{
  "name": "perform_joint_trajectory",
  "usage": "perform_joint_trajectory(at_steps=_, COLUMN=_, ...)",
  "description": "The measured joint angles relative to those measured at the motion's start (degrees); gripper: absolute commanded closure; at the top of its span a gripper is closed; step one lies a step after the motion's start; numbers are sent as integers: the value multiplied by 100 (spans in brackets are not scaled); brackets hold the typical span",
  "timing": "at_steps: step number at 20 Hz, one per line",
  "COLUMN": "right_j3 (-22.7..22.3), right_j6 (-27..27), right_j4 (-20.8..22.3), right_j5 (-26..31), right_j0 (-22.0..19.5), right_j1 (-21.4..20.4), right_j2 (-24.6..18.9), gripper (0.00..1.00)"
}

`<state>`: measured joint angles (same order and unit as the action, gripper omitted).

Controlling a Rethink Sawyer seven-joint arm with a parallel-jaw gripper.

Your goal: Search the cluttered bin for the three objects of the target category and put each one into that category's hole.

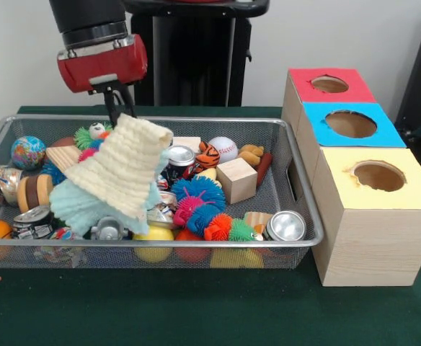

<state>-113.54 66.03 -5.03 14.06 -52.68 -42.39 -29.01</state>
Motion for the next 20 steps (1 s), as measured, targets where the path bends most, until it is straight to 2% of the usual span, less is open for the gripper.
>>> perform_joint_trajectory(at_steps=10, right_j3=-504, right_j6=0, right_j4=73, right_j5=-3, right_j0=-546, right_j1=0, right_j2=-1031, gripper=100)
perform_joint_trajectory(at_steps=14, right_j3=-615, right_j6=0, right_j4=105, right_j5=15, right_j0=-515, right_j1=-67, right_j2=-1150, gripper=100)
perform_joint_trajectory(at_steps=20, right_j3=-620, right_j6=0, right_j4=154, right_j5=327, right_j0=-196, right_j1=-180, right_j2=-1149, gripper=100)
